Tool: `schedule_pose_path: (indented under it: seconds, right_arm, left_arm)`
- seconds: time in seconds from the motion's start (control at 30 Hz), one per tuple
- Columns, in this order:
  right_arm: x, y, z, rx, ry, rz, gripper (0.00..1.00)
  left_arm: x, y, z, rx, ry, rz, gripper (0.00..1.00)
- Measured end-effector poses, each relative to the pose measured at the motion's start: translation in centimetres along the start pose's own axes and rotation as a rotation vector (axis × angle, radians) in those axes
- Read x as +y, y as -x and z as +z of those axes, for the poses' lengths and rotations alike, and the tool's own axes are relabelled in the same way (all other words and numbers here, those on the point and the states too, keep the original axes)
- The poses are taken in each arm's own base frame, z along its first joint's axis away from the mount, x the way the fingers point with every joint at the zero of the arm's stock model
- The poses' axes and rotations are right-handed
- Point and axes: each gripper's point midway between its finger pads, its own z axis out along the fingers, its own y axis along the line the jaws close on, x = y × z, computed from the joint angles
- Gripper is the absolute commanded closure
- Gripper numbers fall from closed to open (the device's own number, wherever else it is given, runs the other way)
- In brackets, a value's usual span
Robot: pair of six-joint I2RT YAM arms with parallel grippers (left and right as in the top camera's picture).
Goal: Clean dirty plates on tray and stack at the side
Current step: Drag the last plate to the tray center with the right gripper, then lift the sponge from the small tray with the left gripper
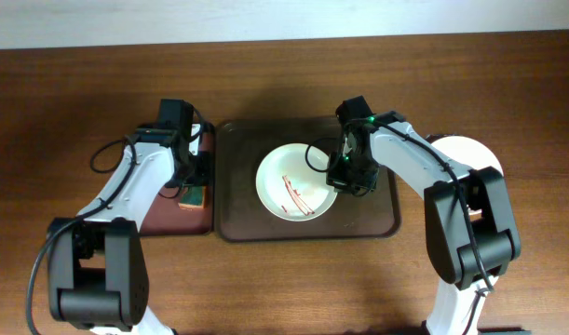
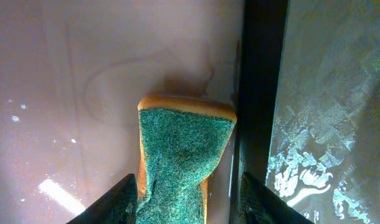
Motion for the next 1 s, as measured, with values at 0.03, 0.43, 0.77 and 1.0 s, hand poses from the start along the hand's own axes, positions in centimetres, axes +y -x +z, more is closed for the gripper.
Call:
schedule_pose_path:
  seconds: [0.03, 0.43, 0.77, 1.0]
  right_arm:
    - [0.0, 0.0, 0.0, 0.000, 0.000, -0.001, 0.96]
    - [0.0, 0.0, 0.0, 0.000, 0.000, -0.001, 0.96]
    - [0.0, 0.0, 0.0, 0.001, 0.000, 0.000, 0.96]
    - [0.0, 0.0, 0.0, 0.000, 0.000, 0.000, 0.96]
  left_arm:
    - [0.0, -0.1, 0.2, 0.007, 0.001, 0.000, 0.48]
    - [0.3, -2.2, 2.8, 0.124, 0.015, -0.001, 1.00]
    - [0.3, 4.2, -14.2, -0.428, -0.078, -0.077, 1.00]
    - [0.2, 5.2, -22.3, -0.691, -0.124, -0.104, 1.00]
